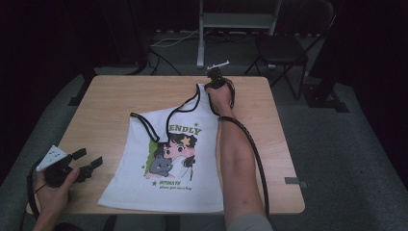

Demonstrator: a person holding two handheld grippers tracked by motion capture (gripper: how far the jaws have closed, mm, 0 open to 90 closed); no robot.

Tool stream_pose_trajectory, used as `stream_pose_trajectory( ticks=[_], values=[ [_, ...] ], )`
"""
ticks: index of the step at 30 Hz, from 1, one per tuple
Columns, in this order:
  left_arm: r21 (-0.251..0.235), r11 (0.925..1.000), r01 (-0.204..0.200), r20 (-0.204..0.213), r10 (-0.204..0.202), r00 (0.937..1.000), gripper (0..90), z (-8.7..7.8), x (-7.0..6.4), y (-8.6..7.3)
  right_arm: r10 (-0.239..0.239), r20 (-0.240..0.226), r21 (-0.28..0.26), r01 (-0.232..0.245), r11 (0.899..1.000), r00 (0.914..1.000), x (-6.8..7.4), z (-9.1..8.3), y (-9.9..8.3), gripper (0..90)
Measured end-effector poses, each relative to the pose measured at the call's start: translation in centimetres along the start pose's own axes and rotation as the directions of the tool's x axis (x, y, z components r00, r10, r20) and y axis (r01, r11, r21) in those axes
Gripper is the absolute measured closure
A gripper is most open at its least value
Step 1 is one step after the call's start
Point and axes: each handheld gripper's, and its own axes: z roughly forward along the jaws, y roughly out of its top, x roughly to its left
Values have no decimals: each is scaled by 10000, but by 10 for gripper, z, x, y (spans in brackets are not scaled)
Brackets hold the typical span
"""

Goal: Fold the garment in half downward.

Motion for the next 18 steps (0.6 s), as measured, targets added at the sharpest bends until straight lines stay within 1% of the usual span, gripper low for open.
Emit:
stream_pose_trajectory(
  ticks=[1, 5, 6, 7, 8, 9, 11, 14, 16, 18],
  values=[
    [13, 10000, 7, 5, -7, 10000, 201, 0, 0, 0, 57, -95, -76, -58, 10000, 9999, 0, -2, 0, 870],
    [13, 10000, 24, -15, -24, 10000, 201, 0, 0, 0, -56, -286, -158, 51, 9999, 9996, 1, -11, -2, 871],
    [-7, 10000, 25, -25, -25, 10000, 201, 0, -1, 0, -75, -405, -244, 65, 9997, 9992, 2, -14, -3, 871],
    [2, 10000, 22, -17, -22, 10000, 201, 0, -1, 0, 32, -598, -366, -54, 9993, 9982, 2, -17, -3, 871],
    [32, 10000, 12, -17, -12, 10000, 201, 0, -1, 0, 56, -695, -459, -88, 9989, 9976, 3, -20, -4, 871],
    [32, 10000, 4, -19, -4, 10000, 201, 0, -1, 0, -4, -826, -524, -39, 9986, 9966, 4, -24, -6, 871],
    [17, 10000, 26, -27, -26, 10000, 201, 0, -1, 0, -116, -892, -566, 66, 9984, 9959, 7, -29, -7, 871],
    [22, 10000, 28, -20, -28, 10000, 201, -1, -1, 0, -79, -1155, -890, -25, 9960, 9933, 10, -38, -11, 870],
    [21, 10000, 63, -12, -63, 10000, 201, -1, 0, 0, -197, -1227, -938, 82, 9956, 9922, 13, -42, -13, 870],
    [17, 10000, 69, -13, -69, 10000, 201, -1, 0, 0, -173, -1333, -1034, 35, 9946, 9909, 17, -47, -16, 869]
  ],
)
